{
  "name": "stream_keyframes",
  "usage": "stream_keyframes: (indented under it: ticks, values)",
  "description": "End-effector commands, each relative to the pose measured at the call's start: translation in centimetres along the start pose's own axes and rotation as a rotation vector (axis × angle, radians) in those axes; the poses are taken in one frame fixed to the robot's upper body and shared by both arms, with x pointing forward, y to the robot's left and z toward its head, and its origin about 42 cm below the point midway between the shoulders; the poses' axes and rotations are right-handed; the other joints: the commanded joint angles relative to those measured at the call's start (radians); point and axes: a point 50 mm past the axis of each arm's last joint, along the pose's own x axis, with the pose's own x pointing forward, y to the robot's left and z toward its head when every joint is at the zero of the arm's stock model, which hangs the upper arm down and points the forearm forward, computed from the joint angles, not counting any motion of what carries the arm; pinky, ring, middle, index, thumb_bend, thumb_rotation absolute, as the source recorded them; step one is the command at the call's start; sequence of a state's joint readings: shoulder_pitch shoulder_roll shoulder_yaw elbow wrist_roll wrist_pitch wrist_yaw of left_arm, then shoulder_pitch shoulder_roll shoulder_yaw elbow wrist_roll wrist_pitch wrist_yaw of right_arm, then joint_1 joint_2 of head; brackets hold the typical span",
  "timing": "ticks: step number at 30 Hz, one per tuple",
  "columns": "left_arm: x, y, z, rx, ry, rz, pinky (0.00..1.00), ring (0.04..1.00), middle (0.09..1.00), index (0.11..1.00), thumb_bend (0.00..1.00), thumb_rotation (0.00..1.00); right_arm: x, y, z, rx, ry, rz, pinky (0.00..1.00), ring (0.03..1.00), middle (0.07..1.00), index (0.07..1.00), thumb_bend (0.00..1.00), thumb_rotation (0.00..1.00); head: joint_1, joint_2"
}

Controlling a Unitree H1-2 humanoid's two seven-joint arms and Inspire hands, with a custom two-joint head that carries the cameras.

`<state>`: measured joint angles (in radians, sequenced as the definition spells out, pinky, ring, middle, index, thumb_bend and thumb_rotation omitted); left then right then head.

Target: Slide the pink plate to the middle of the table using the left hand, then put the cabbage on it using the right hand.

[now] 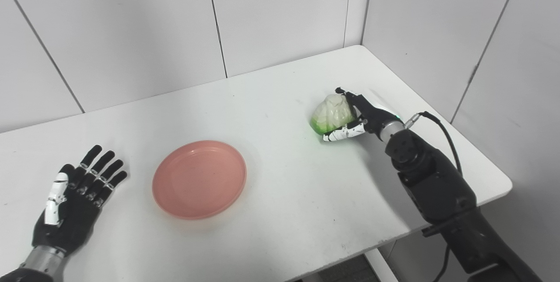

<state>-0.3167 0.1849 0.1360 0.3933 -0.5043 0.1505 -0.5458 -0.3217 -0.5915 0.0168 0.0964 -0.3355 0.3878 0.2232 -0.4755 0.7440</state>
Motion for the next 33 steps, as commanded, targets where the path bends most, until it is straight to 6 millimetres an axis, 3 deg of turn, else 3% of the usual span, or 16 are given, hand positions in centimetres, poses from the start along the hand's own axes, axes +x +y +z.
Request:
stream_keyframes:
  ticks: [1,9,16,19,25,29,33]
  values:
    - [-2.3,1.0,-3.5,-0.052,0.127,0.075,0.89,0.892,0.912,0.912,0.46,0.84,0.3,-1.4,1.4,-0.021,-0.031,-0.014,0.85,0.903,0.917,0.939,1.00,0.29,0.001,0.002]
    - [-2.4,0.9,-3.4,-0.044,0.124,0.077,0.87,0.876,0.898,0.899,0.46,0.86,0.9,-0.6,1.4,-0.036,-0.044,-0.008,0.80,0.863,0.891,0.921,1.00,0.25,0.003,0.003]
    - [-2.4,1.0,-3.4,-0.051,0.124,0.077,0.87,0.878,0.900,0.903,0.46,0.84,2.0,0.4,1.2,-0.011,-0.051,-0.055,0.81,0.840,0.846,0.864,1.00,0.25,0.006,0.004]
    - [-2.4,1.0,-3.5,-0.053,0.122,0.075,0.87,0.876,0.898,0.901,0.46,0.84,2.5,0.9,1.3,0.000,-0.071,-0.066,0.73,0.757,0.781,0.812,1.00,0.23,0.010,0.006]
    - [-2.4,1.0,-3.4,-0.050,0.124,0.070,0.87,0.877,0.900,0.905,0.46,0.86,3.8,1.6,1.6,0.052,-0.083,-0.068,0.65,0.684,0.714,0.738,1.00,0.16,0.011,0.006]
    - [-2.4,1.0,-3.4,-0.054,0.124,0.069,0.88,0.881,0.904,0.910,0.46,0.85,4.3,1.9,2.1,0.047,-0.074,-0.075,0.55,0.583,0.613,0.633,0.99,0.12,0.014,0.008]
    - [-2.4,0.7,-3.3,-0.052,0.122,0.078,0.88,0.879,0.902,0.907,0.47,0.84,4.6,2.4,2.4,0.027,-0.079,-0.085,0.52,0.539,0.564,0.571,0.97,0.09,0.014,0.008]
